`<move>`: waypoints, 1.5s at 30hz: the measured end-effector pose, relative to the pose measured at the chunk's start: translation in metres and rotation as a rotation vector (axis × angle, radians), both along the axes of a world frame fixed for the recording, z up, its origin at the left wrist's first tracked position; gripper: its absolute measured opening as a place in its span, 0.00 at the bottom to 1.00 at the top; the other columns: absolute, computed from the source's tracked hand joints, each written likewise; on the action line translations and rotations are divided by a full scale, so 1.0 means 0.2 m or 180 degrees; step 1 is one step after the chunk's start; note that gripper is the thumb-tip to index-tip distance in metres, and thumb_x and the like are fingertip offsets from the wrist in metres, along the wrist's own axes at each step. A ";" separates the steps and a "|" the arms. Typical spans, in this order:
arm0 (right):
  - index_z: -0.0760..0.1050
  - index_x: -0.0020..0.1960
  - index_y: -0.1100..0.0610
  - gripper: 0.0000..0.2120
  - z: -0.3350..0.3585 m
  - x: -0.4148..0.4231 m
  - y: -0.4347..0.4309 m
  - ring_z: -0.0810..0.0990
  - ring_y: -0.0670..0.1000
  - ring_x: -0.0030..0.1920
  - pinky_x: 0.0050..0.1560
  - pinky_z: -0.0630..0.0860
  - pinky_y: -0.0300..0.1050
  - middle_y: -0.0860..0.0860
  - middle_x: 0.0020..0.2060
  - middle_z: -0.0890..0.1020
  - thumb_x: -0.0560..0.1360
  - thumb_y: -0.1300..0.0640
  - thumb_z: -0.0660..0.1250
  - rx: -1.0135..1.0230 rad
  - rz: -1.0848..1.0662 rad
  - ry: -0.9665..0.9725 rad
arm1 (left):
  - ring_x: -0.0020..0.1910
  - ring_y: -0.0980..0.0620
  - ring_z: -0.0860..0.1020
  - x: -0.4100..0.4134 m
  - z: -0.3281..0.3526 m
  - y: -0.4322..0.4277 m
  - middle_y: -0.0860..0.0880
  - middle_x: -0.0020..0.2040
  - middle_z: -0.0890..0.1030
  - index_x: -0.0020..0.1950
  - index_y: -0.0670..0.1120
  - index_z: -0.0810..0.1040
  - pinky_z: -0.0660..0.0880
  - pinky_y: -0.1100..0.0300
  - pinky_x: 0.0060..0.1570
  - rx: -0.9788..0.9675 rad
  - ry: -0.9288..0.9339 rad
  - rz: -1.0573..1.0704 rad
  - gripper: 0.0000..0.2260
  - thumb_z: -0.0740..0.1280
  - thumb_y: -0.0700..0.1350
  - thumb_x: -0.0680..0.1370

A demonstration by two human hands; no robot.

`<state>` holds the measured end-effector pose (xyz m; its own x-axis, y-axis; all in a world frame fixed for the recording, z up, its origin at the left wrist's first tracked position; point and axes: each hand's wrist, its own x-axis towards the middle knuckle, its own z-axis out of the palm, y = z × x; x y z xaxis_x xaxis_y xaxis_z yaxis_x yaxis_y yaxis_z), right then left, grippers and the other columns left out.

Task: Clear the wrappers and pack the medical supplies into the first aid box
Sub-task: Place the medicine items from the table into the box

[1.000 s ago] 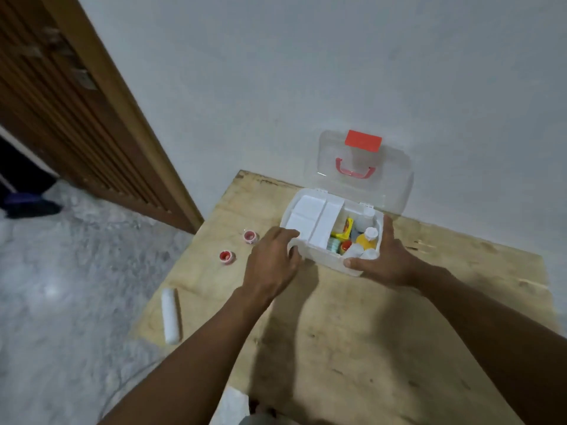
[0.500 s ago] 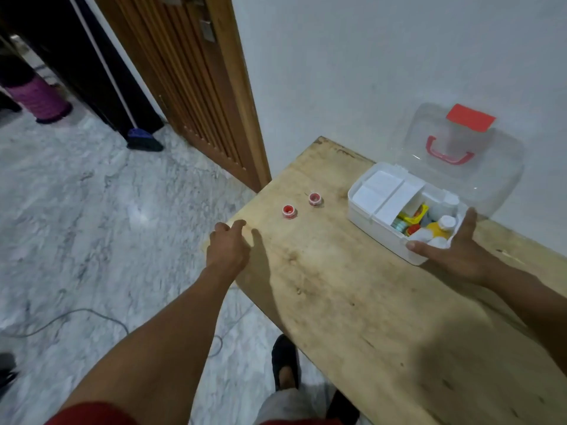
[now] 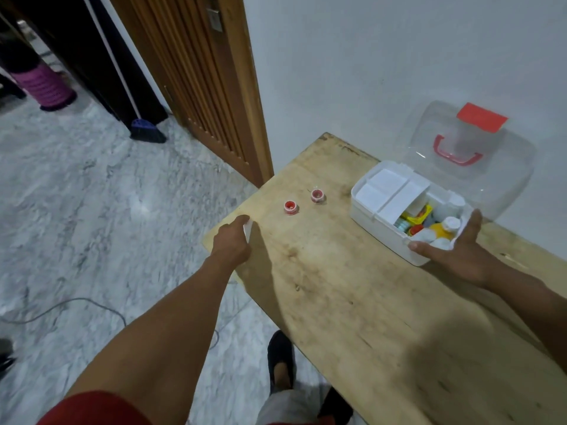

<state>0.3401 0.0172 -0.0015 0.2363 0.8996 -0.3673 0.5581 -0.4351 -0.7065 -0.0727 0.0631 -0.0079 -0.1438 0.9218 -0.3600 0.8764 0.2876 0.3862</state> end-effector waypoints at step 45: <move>0.33 0.75 0.42 0.62 0.01 0.01 0.01 0.66 0.47 0.69 0.61 0.73 0.43 0.37 0.70 0.51 0.63 0.44 0.80 0.0023 -0.0004 0.0231 | 0.63 0.44 0.77 1.25 0.20 0.60 0.41 0.63 0.80 0.77 0.50 0.67 0.71 0.54 0.64 -0.0398 -0.0464 -0.2987 0.38 0.78 0.51 0.70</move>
<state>0.3423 0.0190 0.0012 0.2103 0.9020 -0.3770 0.5048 -0.4305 -0.7483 0.1772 0.1833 0.0331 0.6880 0.5922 -0.4195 0.7162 -0.4611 0.5238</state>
